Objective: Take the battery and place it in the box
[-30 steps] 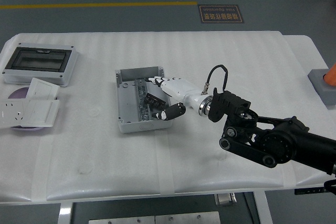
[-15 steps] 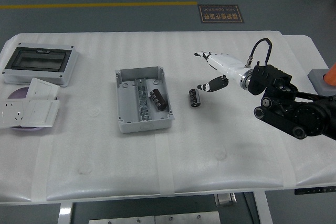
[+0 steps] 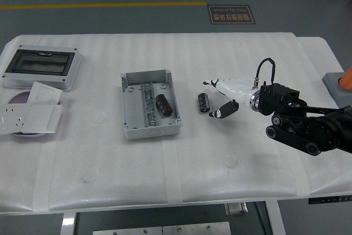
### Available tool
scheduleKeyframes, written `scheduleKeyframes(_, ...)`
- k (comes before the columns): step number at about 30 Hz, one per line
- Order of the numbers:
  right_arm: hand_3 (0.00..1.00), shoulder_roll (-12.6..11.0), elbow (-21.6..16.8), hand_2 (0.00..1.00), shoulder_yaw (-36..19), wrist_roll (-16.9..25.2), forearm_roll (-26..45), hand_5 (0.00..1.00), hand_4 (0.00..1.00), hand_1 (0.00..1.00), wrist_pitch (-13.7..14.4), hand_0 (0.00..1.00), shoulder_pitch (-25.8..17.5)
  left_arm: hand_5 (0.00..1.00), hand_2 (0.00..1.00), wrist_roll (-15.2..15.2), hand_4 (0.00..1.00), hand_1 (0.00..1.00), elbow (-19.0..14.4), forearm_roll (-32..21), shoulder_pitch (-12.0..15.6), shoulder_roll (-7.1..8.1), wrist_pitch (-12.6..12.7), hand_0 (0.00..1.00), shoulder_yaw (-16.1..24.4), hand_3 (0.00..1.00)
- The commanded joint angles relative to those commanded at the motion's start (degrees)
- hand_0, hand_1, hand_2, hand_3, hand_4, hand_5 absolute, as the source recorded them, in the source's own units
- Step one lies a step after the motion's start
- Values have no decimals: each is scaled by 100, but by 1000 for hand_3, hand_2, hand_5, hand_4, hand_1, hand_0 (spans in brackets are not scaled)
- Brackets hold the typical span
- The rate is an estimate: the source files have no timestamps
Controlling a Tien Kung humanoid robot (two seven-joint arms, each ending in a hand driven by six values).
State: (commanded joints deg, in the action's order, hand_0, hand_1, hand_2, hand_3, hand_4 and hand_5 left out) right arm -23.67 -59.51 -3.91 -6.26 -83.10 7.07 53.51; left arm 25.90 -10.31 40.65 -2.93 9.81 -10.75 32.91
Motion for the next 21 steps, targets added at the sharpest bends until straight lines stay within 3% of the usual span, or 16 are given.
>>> scheduleKeyframes(13, 998, 190, 225, 952, 171, -2, 241, 343, 837, 807, 114, 891, 50, 379, 489, -19, 411, 664, 0, 56, -12, -9, 24, 672, 67, 533)
scheduleKeyframes(14, 964, 198, 230, 897, 176, -2, 252, 385, 819, 788, 129, 881, 50, 379, 489, -24, 411, 663, 0, 57, -13, -10, 28, 672, 71, 533)
scheduleKeyframes(19, 964, 232, 249, 897, 205, 11, 281, 385, 819, 788, 191, 881, 35, 379, 489, -53, 411, 663, 0, 8, -20, -12, 45, 672, 38, 533)
scheduleKeyframes(20, 767, 238, 252, 783, 218, 13, 290, 318, 625, 744, 199, 868, 32, 379, 489, -55, 411, 664, 0, 7, -20, -12, 46, 672, 39, 533)
scheduleKeyframes(21, 767, 245, 254, 783, 233, 16, 296, 318, 625, 744, 208, 868, 30, 379, 489, -56, 411, 664, 0, 10, -20, -12, 46, 672, 43, 533)
